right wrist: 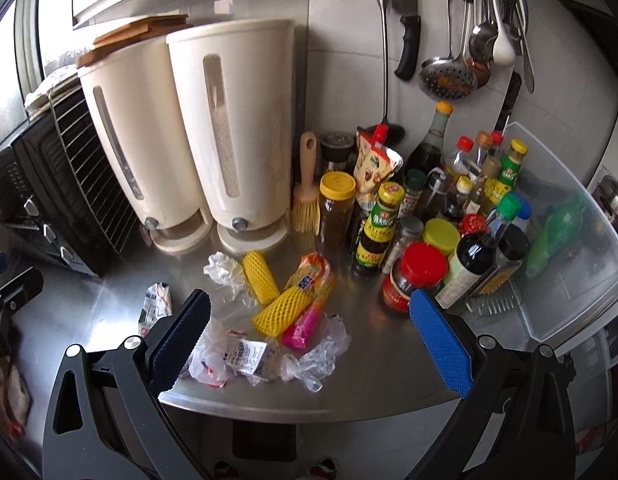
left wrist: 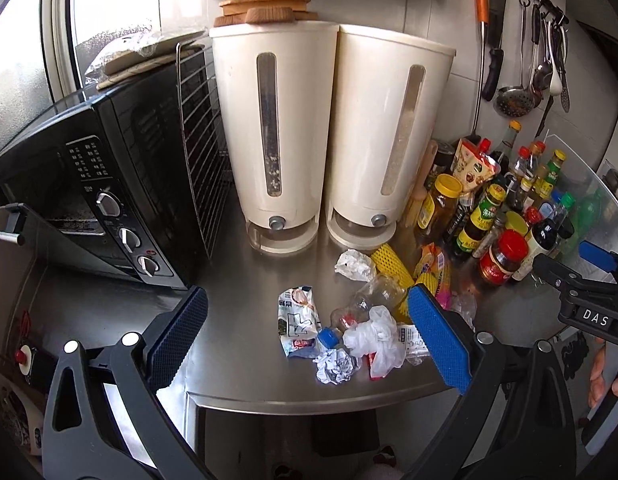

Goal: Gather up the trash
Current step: 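Grasp the crumpled white paper with the left gripper while the right gripper grasps a clear plastic bag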

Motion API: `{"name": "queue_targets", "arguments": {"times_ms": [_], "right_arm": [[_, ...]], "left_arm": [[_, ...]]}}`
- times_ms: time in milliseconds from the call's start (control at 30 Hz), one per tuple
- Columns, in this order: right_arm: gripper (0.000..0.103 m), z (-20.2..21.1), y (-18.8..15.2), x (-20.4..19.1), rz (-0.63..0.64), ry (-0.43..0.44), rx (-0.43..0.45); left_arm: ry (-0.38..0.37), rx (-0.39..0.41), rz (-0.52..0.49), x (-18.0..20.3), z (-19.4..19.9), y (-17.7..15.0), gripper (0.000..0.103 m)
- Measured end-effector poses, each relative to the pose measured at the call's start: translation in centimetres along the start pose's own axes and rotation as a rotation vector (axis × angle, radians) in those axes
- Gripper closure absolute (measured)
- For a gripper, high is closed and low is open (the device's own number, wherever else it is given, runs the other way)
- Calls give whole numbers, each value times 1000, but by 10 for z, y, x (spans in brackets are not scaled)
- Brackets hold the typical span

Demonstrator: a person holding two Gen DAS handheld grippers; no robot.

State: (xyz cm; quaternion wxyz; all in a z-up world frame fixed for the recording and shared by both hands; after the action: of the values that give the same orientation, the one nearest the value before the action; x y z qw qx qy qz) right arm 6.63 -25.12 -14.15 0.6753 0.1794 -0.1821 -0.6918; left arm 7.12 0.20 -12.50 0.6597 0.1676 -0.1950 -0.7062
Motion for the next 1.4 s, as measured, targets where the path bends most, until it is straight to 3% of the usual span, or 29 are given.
{"name": "queue_targets", "arguments": {"times_ms": [133, 267, 400, 433, 500, 567, 667, 833, 1167, 1267, 1400], "right_arm": [[3, -28, -14, 4, -13, 8, -64], [3, -53, -26, 8, -17, -7, -100], [4, -78, -36, 14, -16, 4, -121], [7, -86, -38, 17, -24, 12, -134], [23, -103, -44, 21, -42, 39, -165], [27, -121, -49, 24, -52, 52, -200], [32, -146, -57, 27, -70, 84, -233], [35, -181, -69, 28, -70, 86, -278], [41, -216, -76, 16, -53, 112, -338], [49, -223, -77, 11, -49, 115, -349], [76, -229, -77, 7, -38, 115, -367]], "left_arm": [[-27, -50, -10, 1, -27, -14, 10], [-54, -105, -23, 4, -56, -31, 24], [-76, -169, -37, 9, -89, -50, 30], [-79, -182, -42, 10, -98, -54, 31], [-84, -201, -51, 12, -113, -62, 34], [-95, -207, -61, 13, -126, -68, 37], [-125, -207, -74, 17, -143, -77, 44], [-140, -235, -85, 19, -168, -89, 46], [-161, -312, -75, 23, -212, -98, 54], [-173, -325, -69, 25, -221, -98, 53], [-167, -325, -72, 27, -227, -97, 55]]}}
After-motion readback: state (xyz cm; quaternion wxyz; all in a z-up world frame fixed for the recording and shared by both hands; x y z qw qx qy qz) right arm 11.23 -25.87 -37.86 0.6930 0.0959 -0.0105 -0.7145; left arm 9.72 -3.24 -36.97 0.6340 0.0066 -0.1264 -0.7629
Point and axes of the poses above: each gripper's, at about its wrist camera, not at the fingertips, and z roughly against the way its jaws point, x to its right, y to its top, the point moved 6 cm from there along -z, roughly the way its jaws point, and after that the axes turned 14 degrees about -x, right-handed, at the moved point
